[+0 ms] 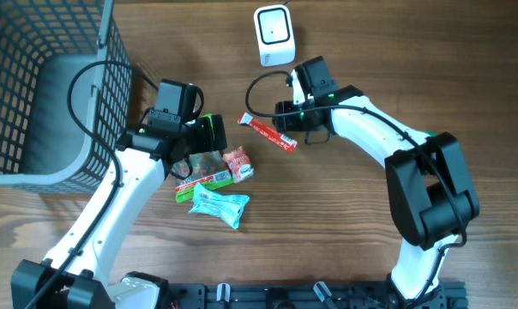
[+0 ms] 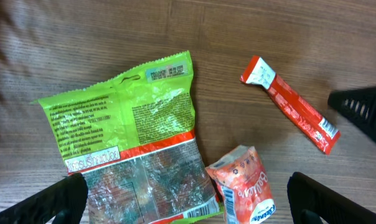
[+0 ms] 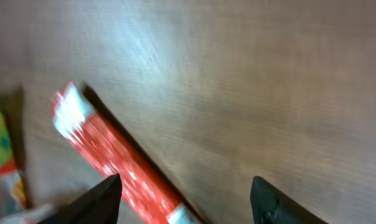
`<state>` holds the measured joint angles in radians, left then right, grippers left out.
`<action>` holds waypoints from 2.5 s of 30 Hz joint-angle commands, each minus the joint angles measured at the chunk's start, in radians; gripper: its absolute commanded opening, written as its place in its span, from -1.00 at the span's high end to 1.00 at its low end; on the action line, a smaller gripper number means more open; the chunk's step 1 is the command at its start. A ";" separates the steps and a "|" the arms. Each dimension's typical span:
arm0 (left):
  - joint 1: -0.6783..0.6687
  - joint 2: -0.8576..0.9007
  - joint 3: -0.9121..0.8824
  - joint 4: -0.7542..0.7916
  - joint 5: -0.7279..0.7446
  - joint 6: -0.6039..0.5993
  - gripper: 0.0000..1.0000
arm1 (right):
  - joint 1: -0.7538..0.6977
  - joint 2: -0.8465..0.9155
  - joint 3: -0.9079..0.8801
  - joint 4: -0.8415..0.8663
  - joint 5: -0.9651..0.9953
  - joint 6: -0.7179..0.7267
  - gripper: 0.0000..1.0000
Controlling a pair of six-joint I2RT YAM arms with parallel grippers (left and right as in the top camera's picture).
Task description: Scan the item barcode
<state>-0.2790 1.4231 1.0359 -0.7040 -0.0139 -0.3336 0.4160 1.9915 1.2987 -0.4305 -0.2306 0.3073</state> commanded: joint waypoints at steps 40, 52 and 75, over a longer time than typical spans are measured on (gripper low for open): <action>0.002 0.000 -0.002 0.000 -0.002 0.016 -1.00 | -0.013 -0.095 0.001 -0.031 0.157 0.104 0.91; 0.002 0.000 -0.002 0.000 -0.002 0.016 -1.00 | 0.126 0.080 0.002 -0.134 0.050 0.227 0.91; 0.002 0.000 -0.002 0.000 -0.002 0.016 -1.00 | 0.023 -0.294 0.014 -0.692 0.189 0.110 0.91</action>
<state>-0.2783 1.4231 1.0359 -0.7071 -0.0139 -0.3336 0.4629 1.7138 1.3186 -1.1019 -0.1577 0.3435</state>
